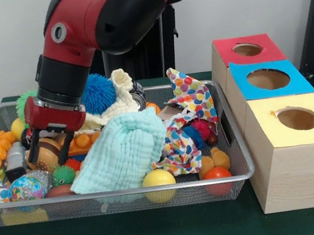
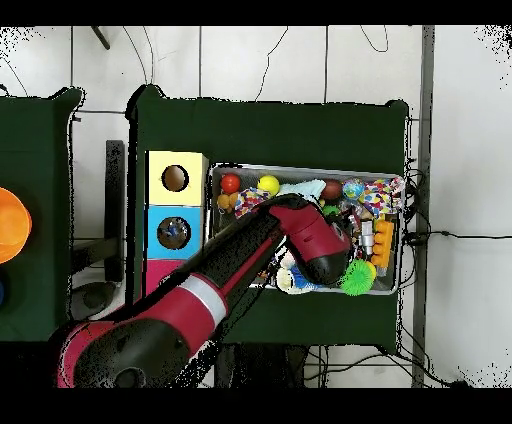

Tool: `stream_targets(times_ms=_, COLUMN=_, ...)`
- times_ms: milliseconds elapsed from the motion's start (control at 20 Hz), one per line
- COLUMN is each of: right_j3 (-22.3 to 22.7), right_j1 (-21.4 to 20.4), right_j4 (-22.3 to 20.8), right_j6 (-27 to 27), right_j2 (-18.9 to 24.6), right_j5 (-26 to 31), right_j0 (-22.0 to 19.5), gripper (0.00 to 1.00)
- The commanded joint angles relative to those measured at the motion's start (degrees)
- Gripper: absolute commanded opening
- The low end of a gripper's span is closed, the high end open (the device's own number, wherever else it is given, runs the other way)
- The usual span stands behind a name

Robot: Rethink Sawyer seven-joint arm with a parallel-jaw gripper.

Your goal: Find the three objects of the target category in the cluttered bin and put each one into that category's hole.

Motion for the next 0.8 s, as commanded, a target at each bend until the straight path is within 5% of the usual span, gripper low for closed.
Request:
stream_targets(times_ms=50, right_j3=2.5, right_j1=-3.4, right_j4=3.8, right_j6=-23.8, right_j2=14.9, right_j5=7.1, right_j0=-3.5, gripper=1.0)
stream_targets(times_ms=450, right_j3=3.8, right_j1=-6.6, right_j4=2.7, right_j6=-31.0, right_j2=19.2, right_j5=10.3, right_j0=-6.4, gripper=1.0)
stream_targets(times_ms=800, right_j3=4.3, right_j1=-6.6, right_j4=3.9, right_j6=-27.6, right_j2=19.0, right_j5=5.2, right_j0=-6.4, gripper=1.0)
